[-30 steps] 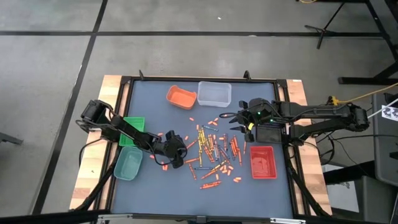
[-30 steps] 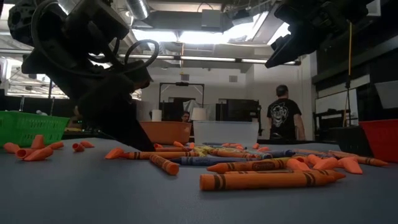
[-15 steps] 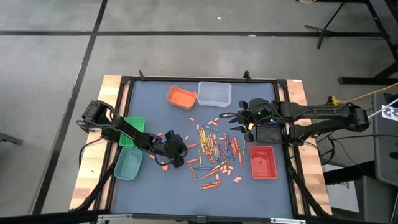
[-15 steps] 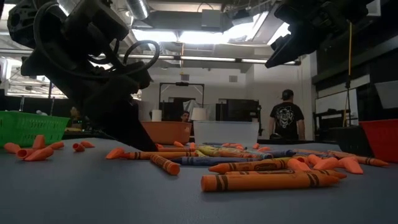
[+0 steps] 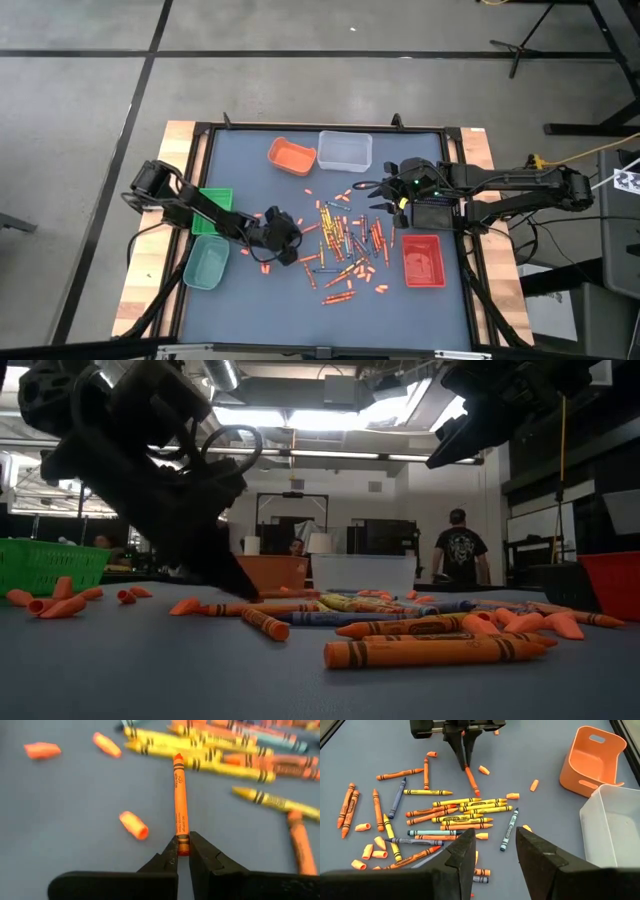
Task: Sort crayons
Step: Put the red crayon into the orange bin
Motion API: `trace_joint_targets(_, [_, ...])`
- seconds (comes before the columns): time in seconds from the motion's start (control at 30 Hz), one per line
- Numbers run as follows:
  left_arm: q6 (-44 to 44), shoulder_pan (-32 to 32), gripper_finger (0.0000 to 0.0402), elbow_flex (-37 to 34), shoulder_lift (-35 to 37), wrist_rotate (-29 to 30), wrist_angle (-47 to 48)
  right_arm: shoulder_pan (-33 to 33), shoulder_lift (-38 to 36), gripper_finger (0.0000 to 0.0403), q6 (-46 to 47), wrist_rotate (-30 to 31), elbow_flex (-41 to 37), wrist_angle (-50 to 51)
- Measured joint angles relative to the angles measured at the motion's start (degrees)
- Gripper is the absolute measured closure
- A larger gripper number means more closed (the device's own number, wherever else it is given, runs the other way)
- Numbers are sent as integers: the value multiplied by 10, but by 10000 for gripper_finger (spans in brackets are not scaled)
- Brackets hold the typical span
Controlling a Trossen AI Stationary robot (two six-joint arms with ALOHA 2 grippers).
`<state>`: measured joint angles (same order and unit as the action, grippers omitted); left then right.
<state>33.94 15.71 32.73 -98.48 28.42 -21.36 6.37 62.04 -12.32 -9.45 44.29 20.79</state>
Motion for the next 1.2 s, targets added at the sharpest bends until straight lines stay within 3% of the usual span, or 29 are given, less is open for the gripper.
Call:
trace_joint_targets(0.17, [-6, -24, 396, 1, 28, 10, -14, 0, 0, 265, 0, 0, 0, -2])
trace_joint_targets(0.37, [-76, -73, 396, 1, 66, 10, -16, 0, 0, 265, 0, 0, 0, -2])
trace_joint_targets(0.87, [-291, -269, 396, 1, 132, 23, -29, 0, 0, 265, 0, 0, 0, -3])
trace_joint_targets(1.2, [-335, -375, 396, 1, 132, 23, -24, 0, 0, 265, 0, 0, 0, -3])
